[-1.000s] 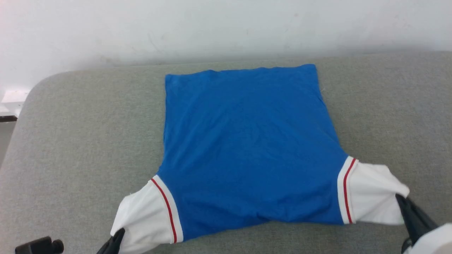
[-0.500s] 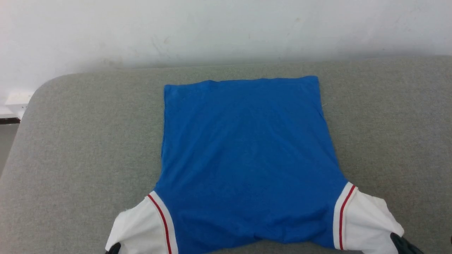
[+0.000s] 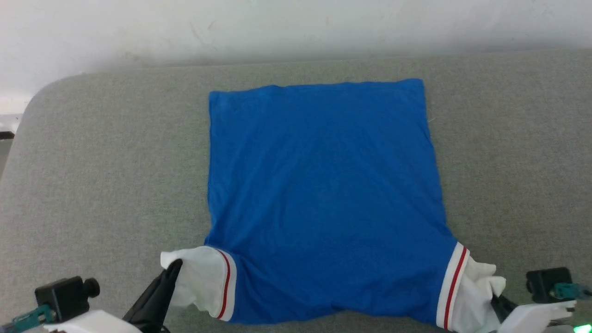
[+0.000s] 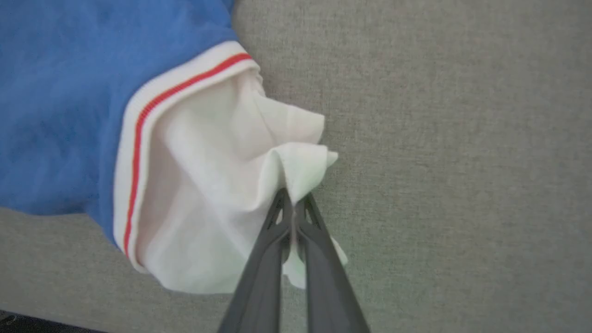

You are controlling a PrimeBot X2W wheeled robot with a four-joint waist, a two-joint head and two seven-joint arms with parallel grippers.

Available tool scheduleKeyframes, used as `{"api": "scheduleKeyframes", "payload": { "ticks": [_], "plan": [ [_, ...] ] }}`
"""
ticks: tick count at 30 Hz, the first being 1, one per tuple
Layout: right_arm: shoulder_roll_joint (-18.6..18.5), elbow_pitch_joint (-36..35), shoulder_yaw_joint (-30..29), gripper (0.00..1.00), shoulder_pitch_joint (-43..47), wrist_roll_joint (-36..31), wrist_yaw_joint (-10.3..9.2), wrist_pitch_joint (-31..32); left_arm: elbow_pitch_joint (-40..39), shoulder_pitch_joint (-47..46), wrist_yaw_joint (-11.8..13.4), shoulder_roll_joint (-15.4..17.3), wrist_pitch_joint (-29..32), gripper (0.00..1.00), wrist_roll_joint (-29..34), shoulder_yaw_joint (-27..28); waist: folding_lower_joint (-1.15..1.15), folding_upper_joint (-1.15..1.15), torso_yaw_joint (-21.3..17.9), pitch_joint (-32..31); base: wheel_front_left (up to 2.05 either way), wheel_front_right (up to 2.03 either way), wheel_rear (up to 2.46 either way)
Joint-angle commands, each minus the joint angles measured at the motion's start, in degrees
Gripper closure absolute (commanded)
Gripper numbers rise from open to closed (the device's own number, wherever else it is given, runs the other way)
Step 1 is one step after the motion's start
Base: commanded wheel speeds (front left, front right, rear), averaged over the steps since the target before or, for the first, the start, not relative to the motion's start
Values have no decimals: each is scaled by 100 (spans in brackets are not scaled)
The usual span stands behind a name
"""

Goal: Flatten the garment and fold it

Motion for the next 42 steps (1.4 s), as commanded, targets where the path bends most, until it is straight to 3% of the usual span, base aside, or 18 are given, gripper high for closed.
{"api": "scheduleKeyframes", "payload": {
  "ticks": [1,9,10,12,13,16,21,26,33,42],
  "plan": [
    [-54,352,122,100,-202,-56,-5,-91,59,-159,-53,-11,13,100,47,-38,-1,-1,48,75,0,0,0],
    [-89,2073,575,100,-884,-85,-5,-547,291,-434,-67,-25,6,100,129,-146,-1,-1,162,92,0,0,0],
    [-76,2150,566,95,-917,-39,-5,-582,298,-438,-68,-27,6,100,128,-154,-1,-1,171,84,0,0,0],
    [-126,2138,537,22,-943,23,-5,-579,295,-424,-69,-24,5,100,127,-159,-1,-1,181,76,0,0,0],
    [-160,2047,492,0,-929,70,-5,-543,288,-413,-75,-16,9,100,128,-166,-1,-1,190,74,0,0,0],
    [-221,1424,238,0,-812,354,-5,-282,253,-375,-91,-2,-3,100,148,-185,-1,-1,226,68,0,0,0],
    [-474,-277,-358,0,-721,653,-5,357,123,-329,-69,-49,-188,100,225,-126,-1,-1,278,175,0,0,0],
    [-551,-1310,-801,0,-1464,488,-5,681,7,-364,-97,-59,-287,100,278,-128,-1,-1,326,449,0,0,0],
    [-567,-930,-480,0,-3696,54,-5,888,-29,-654,-192,-40,-285,100,279,-199,-1,-1,468,1063,0,0,0],
    [-717,875,-324,0,-6267,-483,-5,1353,24,-1304,-409,-29,-288,100,318,-382,-1,-1,829,2003,0,0,0]
  ]
}}
